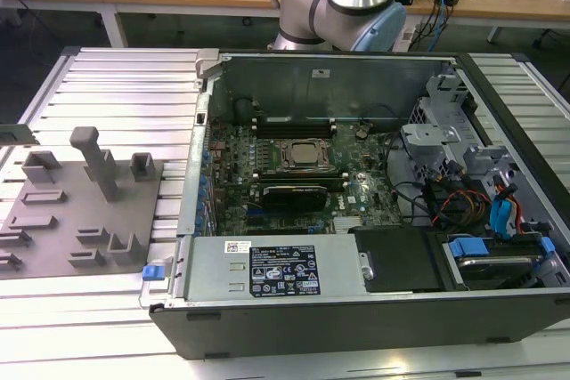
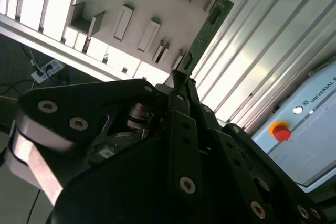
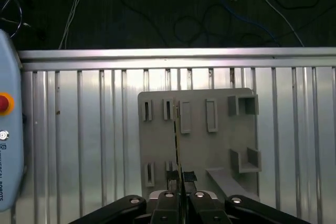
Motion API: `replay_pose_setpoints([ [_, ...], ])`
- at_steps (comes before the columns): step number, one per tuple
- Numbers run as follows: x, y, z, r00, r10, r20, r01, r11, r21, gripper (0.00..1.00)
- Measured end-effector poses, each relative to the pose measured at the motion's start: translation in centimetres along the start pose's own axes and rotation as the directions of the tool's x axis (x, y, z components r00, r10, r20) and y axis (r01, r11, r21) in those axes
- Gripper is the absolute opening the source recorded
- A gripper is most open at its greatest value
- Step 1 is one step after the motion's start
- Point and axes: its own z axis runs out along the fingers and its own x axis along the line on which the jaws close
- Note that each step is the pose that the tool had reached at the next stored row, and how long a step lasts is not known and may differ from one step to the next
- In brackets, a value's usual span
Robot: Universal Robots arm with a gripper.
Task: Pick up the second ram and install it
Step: 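Pick up the second ram and move it above second insertion slot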
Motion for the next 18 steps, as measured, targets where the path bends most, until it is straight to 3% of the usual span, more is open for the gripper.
replay_pose_setpoints([
  [1, -0.05, 0.01, -0.34, 1.0, 0.0, 0.0002, 0.0, 1.0, 0.0, 0.14],
  [3, -0.32, 0.02, -0.4, 1.0, 0.0, 0.0017, 0.0, 1.0, 0.0001, 0.14],
  [7, -2.59, 0.06, -0.43, 1.0, 0.0, 0.003, 0.0, 1.0, 0.0001, 0.14],
  [10, -3.14, 0.09, -0.7, 1.0, 0.0, 0.003, 0.0, 1.0, 0.0, 0.14],
  [11, -3.47, 0.11, -1.09, 1.0, 0.0, 0.003, 0.0, 1.0, -0.0001, 0.14],
  [13, -3.71, 0.12, -1.4, 1.0, 0.0, 0.0031, 0.0, 1.0, 0.0, 0.14],
  [18, -3.74, 0.12, -1.47, 1.0, 0.0, 0.0031, 0.0, 1.0, 0.0, 0.14],
])
